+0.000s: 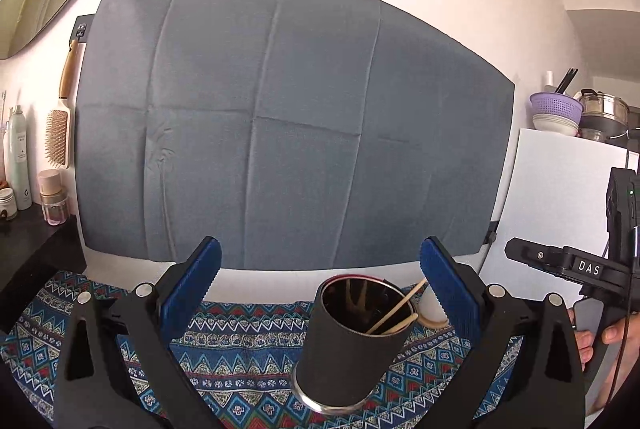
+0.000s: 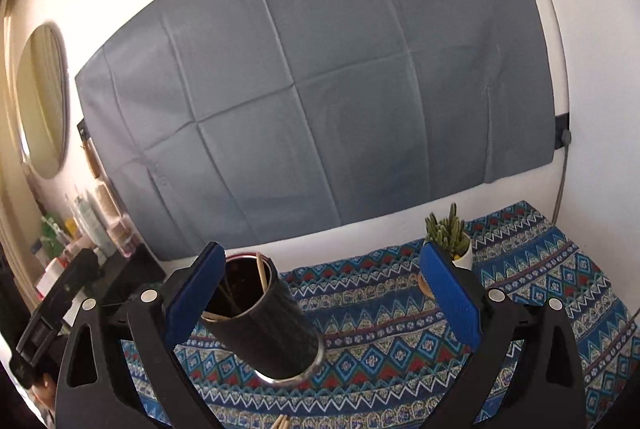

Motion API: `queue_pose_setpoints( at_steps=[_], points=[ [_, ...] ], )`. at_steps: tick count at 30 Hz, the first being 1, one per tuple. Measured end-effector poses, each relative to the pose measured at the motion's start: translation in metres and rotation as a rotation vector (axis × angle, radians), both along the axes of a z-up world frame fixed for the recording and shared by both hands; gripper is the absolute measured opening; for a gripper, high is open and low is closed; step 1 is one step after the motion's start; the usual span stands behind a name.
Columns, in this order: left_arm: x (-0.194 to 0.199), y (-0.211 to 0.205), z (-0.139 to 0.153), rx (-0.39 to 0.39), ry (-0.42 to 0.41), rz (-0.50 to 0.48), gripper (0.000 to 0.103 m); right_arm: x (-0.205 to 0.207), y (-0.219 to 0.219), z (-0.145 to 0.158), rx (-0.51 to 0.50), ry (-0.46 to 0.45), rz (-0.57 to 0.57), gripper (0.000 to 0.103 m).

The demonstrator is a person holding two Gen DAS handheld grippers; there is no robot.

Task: Organize utensils
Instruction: 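Move both open tools back down toward the remaining wooden sticks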

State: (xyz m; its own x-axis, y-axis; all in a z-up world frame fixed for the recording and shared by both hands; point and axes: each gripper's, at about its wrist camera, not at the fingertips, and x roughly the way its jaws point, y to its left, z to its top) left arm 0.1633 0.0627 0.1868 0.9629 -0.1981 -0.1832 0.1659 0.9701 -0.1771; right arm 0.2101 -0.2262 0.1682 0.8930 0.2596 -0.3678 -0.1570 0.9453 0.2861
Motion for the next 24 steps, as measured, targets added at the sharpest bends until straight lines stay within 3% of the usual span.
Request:
queue_pose_setpoints(
  at_steps=[11, 15, 20, 24],
  points=[
    [-0.01, 0.005, -0.057, 0.031, 0.2, 0.005, 0.097, -0.01, 0.016, -0.071, -0.162, 0.187, -0.017, 0.094],
    [-0.015, -0.004, -0.078, 0.09, 0.261, -0.022, 0.097, -0.012, 0.022, -0.096, -0.206, 0.239, 0.018, 0.094],
    [-0.017, -0.019, -0.106, 0.138, 0.359, -0.099, 0.097, -0.006, 0.025, -0.128, -0.202, 0.411, 0.081, 0.094],
    [-0.019, -0.03, -0.124, 0.17, 0.387, -0.144, 0.097, -0.006, 0.022, -0.151, -0.212, 0.514, 0.09, 0.094]
  ],
)
